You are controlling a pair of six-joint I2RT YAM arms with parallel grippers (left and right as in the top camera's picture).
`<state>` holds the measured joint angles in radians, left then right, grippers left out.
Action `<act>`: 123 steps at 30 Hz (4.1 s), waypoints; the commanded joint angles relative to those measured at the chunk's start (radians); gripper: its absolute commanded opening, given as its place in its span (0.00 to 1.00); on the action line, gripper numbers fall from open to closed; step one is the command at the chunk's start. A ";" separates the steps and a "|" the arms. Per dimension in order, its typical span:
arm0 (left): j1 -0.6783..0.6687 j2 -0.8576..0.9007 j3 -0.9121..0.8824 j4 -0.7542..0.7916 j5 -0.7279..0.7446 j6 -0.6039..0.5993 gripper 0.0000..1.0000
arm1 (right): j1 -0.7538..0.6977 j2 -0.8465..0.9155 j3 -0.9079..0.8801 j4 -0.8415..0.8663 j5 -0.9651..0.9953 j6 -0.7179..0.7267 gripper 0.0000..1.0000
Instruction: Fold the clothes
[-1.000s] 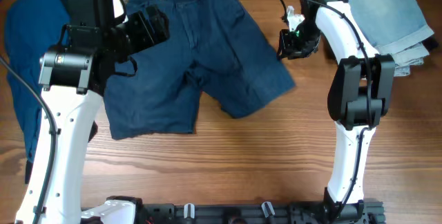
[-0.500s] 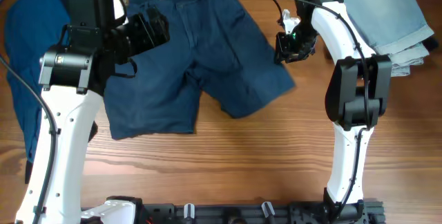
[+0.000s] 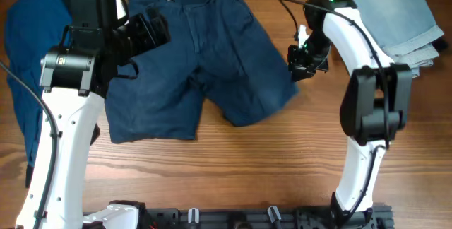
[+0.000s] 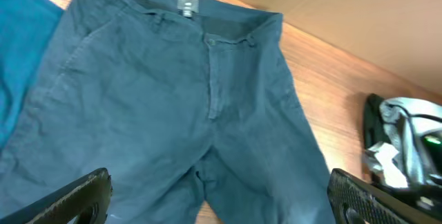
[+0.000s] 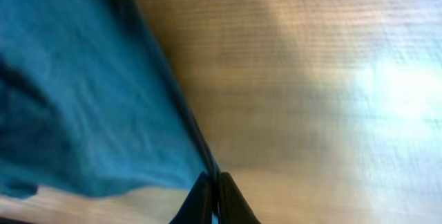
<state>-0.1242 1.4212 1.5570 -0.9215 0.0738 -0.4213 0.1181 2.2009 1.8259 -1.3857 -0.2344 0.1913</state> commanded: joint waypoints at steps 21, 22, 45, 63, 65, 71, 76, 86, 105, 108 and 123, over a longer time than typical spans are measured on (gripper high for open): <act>-0.100 0.061 -0.001 -0.053 0.048 -0.014 0.96 | 0.017 -0.327 0.269 0.227 -0.028 -0.193 0.86; -0.124 0.082 -0.001 -0.057 0.048 -0.013 0.96 | -0.016 -0.327 0.351 0.188 -0.028 -0.193 0.86; -0.587 0.688 -0.001 0.386 -0.071 0.096 0.92 | -0.133 -0.327 0.498 0.009 -0.036 -0.233 0.88; -0.686 0.734 -0.001 0.243 -0.072 0.198 0.36 | -0.133 -0.327 0.498 -0.031 -0.036 -0.219 0.88; -0.692 0.760 -0.001 0.231 -0.097 0.198 0.20 | -0.133 -0.327 0.499 -0.045 -0.035 -0.222 0.88; -0.689 0.767 -0.001 0.221 -0.166 0.198 0.72 | -0.133 -0.327 0.498 -0.057 -0.036 -0.244 0.88; -0.701 0.803 -0.001 0.223 -0.165 0.216 0.04 | -0.133 -0.327 0.499 -0.063 -0.035 -0.248 0.88; -0.681 0.807 0.044 -0.235 -0.059 0.231 0.04 | -0.133 -0.327 0.499 -0.067 -0.036 -0.267 0.88; -0.629 0.221 -0.020 -0.294 -0.018 -0.056 0.32 | -0.058 0.079 0.495 0.611 -0.288 -0.153 0.94; -0.582 0.132 -0.020 -0.288 -0.061 -0.089 0.49 | 0.011 0.214 0.495 0.767 -0.291 -0.135 0.94; -0.510 0.115 -0.020 -0.290 -0.064 -0.093 0.63 | 0.115 0.476 0.473 0.842 -0.283 -0.140 0.40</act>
<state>-0.6418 1.5444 1.5352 -1.2156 0.0238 -0.5037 0.2340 2.6595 2.3116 -0.5385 -0.5053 0.0551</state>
